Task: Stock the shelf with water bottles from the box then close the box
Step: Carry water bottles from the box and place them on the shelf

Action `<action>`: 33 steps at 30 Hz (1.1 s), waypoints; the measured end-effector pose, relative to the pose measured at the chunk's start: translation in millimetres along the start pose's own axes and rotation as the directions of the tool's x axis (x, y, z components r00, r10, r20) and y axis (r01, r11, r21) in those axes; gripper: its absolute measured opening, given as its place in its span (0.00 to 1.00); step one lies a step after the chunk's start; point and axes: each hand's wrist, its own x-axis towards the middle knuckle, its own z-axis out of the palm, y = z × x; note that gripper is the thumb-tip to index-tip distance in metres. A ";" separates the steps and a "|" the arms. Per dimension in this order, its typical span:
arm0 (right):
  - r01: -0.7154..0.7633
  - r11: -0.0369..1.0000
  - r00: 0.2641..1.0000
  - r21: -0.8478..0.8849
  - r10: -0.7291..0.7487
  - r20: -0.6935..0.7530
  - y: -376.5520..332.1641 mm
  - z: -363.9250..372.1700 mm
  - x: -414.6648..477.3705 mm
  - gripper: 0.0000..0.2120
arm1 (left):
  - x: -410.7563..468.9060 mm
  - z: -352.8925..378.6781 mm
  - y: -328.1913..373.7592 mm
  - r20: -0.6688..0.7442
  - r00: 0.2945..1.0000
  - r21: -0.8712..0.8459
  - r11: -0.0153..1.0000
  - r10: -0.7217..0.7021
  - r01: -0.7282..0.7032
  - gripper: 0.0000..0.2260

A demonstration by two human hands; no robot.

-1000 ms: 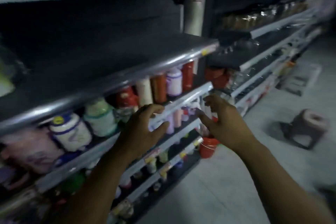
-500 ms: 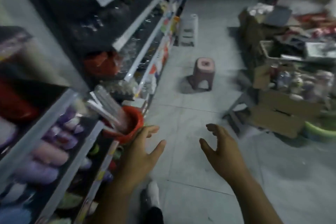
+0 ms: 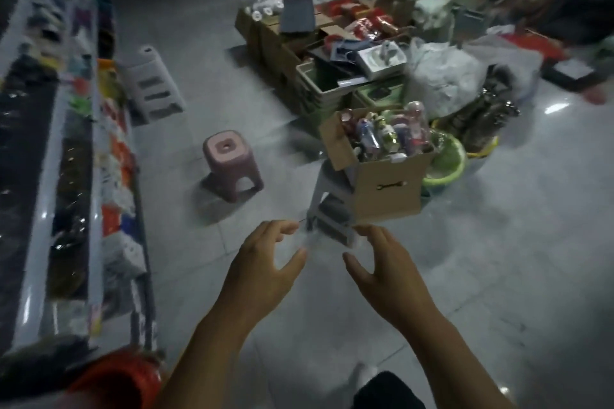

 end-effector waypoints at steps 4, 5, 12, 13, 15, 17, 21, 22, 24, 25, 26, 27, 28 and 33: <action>-0.057 0.998 0.998 0.030 0.057 -0.023 30.8 -2.7 83.5 0.23 | 84.2 35.3 -11.8 0.102 0.995 0.003 1.000 -0.019 0.018 0.16; -0.051 0.998 0.998 0.042 0.052 -0.032 40.3 -4.8 106.7 0.22 | 105.0 44.6 -13.3 0.108 0.994 0.005 1.000 -0.029 0.029 0.16; 0.021 0.999 1.000 0.039 -0.022 0.010 79.1 -61.0 279.4 0.20 | 257.5 71.9 8.3 0.062 0.988 -0.010 0.989 -0.144 0.145 0.14; 0.023 0.999 1.000 0.032 -0.023 0.013 84.0 -68.7 301.6 0.19 | 278.7 75.8 11.6 0.055 0.987 -0.019 0.988 -0.153 0.155 0.14; 0.002 0.999 1.000 0.034 -0.003 0.009 96.2 -79.1 342.2 0.16 | 317.4 85.2 16.7 0.056 0.984 -0.047 0.984 -0.168 0.171 0.14; -0.036 0.999 0.999 0.017 0.036 0.004 111.1 -84.5 374.2 0.15 | 354.2 95.3 20.3 0.083 0.981 -0.049 0.983 -0.174 0.178 0.13; -0.129 0.992 0.991 -0.005 0.129 0.043 147.5 -86.2 429.3 0.17 | 439.3 122.0 23.7 0.171 0.973 -0.042 0.985 -0.157 0.167 0.12; -0.159 0.987 0.987 -0.012 0.159 0.037 157.6 -85.3 443.9 0.18 | 463.5 131.2 22.6 0.188 0.971 -0.049 0.986 -0.150 0.162 0.12; -0.227 0.974 0.974 -0.025 0.227 0.013 176.6 -82.9 472.3 0.19 | 509.8 151.2 21.5 0.242 0.958 -0.068 0.982 -0.153 0.174 0.11; -0.264 0.964 0.964 -0.028 0.265 0.006 185.8 -80.9 485.6 0.20 | 531.4 162.2 20.1 0.281 0.946 -0.077 0.979 -0.162 0.191 0.11; -0.304 0.952 0.953 -0.028 0.304 0.005 194.8 -78.7 498.2 0.20 | 552.3 174.1 18.8 0.326 0.928 -0.083 0.972 -0.181 0.219 0.11; -0.347 0.938 0.938 -0.023 0.347 0.003 203.8 -76.0 510.7 0.19 | 572.8 186.3 16.4 0.373 0.905 -0.086 0.964 -0.203 0.252 0.11; -0.392 0.920 0.920 -0.009 0.392 0.007 212.9 -72.4 522.3 0.18 | 591.2 198.8 13.6 0.421 0.878 -0.076 0.955 -0.229 0.285 0.10; -0.554 0.831 0.831 0.057 0.548 0.095 259.3 -48.8 582.4 0.19 | 662.7 267.0 -18.7 0.568 0.748 0.053 0.922 -0.344 0.383 0.06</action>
